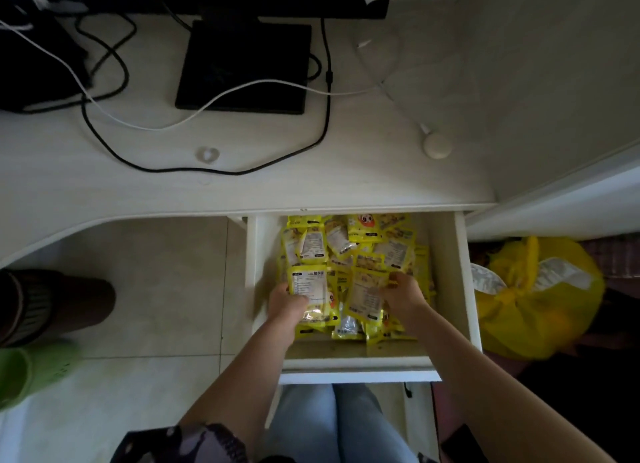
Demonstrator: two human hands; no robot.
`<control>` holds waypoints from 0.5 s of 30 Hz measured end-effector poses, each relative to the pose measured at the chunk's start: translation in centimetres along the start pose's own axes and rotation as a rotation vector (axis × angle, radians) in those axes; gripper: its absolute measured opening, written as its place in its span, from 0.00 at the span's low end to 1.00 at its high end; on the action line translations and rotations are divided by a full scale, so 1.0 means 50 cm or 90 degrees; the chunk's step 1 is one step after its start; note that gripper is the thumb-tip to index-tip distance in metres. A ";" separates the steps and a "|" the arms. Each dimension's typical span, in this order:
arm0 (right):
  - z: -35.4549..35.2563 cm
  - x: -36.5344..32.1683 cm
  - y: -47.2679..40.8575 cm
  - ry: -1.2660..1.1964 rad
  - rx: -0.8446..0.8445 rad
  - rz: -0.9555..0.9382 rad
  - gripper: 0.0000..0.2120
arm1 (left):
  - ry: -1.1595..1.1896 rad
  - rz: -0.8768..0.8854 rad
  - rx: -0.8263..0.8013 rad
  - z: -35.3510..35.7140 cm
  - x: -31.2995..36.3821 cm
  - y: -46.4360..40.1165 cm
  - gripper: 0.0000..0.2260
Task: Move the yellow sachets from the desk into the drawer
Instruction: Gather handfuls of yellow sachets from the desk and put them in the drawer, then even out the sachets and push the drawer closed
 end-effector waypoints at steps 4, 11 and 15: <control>-0.023 0.001 0.008 0.057 0.004 -0.003 0.19 | -0.037 0.029 0.027 0.000 -0.008 0.009 0.16; -0.067 0.013 0.061 0.045 -0.003 -0.016 0.16 | 0.098 0.034 0.025 -0.024 -0.040 0.060 0.22; -0.078 0.037 0.113 -0.046 -0.049 -0.029 0.09 | 0.231 -0.008 -0.038 -0.020 -0.075 0.106 0.12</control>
Point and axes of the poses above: each hand's wrist, its own y-axis away from the middle knuckle, its own z-axis out of the palm, x = y × z, the point moved 6 cm from there along -y, towards the middle knuckle, and after that the axes turned 1 degree about z, right-handed, at the moved point
